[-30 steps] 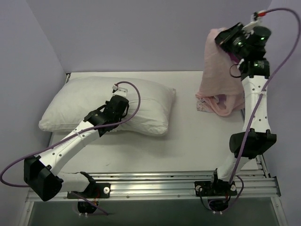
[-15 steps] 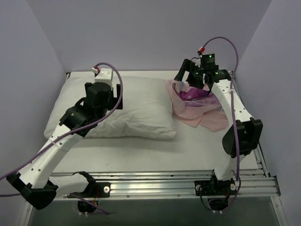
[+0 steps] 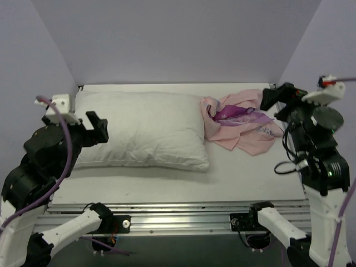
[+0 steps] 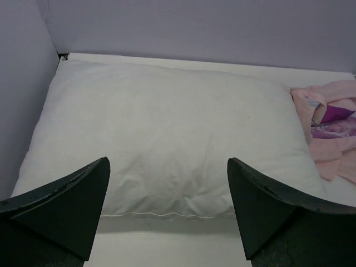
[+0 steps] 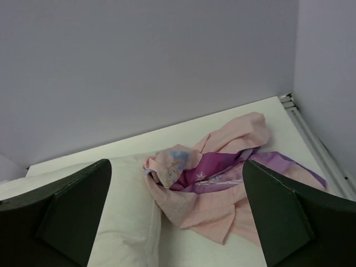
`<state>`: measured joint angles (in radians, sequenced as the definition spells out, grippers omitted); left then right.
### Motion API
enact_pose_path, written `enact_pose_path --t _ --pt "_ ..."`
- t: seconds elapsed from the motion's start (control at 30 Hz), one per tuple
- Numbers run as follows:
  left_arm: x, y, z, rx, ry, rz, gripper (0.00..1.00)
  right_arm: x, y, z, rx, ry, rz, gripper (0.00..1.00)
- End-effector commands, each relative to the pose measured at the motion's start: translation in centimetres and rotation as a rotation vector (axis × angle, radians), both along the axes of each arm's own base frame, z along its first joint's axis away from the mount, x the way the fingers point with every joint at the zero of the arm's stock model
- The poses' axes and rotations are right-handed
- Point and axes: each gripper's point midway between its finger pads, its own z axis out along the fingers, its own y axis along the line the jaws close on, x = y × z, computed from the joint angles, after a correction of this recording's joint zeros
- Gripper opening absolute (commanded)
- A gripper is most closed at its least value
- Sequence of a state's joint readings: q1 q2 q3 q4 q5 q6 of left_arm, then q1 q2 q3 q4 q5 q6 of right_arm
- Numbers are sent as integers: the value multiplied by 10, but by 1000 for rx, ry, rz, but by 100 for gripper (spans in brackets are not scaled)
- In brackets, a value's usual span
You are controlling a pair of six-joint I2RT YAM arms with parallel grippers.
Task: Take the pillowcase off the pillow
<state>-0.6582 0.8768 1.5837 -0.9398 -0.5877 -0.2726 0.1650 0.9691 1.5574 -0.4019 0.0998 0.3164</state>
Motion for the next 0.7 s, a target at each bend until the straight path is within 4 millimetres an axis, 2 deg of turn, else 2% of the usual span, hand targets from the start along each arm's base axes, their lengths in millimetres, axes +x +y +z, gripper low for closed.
enact_pose_path --t 0.0,0.03,0.07,0.1,0.17,0.2,0.23,0.27,0.3,0.37,0.47,0.67 --pt "-34 37 0 -34 -37 62 94 -46 -40 0 -64 -59 -167 100" --pt "-46 47 -4 -44 -44 67 94 -55 -49 -11 -89 -43 -207 100" --pt "-51 52 -7 -51 -47 74 94 -66 -54 -13 -93 -53 -225 100" --pt "-56 57 -10 -54 -48 81 94 -87 -61 -10 -90 -92 -244 100" --pt "-69 71 -22 -56 -50 111 94 -101 -68 -28 -111 -69 -271 100" --pt "-73 76 -25 -58 -53 117 94 -117 -71 -28 -101 -99 -276 100" --pt "-76 80 -29 -54 -54 130 94 -123 -73 -34 -97 -98 -283 100" --pt "-84 87 -32 -67 -70 135 94 -125 -74 -48 -99 -73 -286 100" --pt "-84 88 -41 -59 -59 141 94 -137 -76 -50 -89 -96 -288 100" --pt "-90 93 -46 -85 -78 146 94 -141 -78 -65 -88 -75 -294 100" --pt "-90 92 -56 -93 -75 143 94 -150 -78 -71 -79 -91 -287 100" --pt "-83 88 -72 -72 -32 158 94 -157 -81 -67 -76 -112 -296 100"
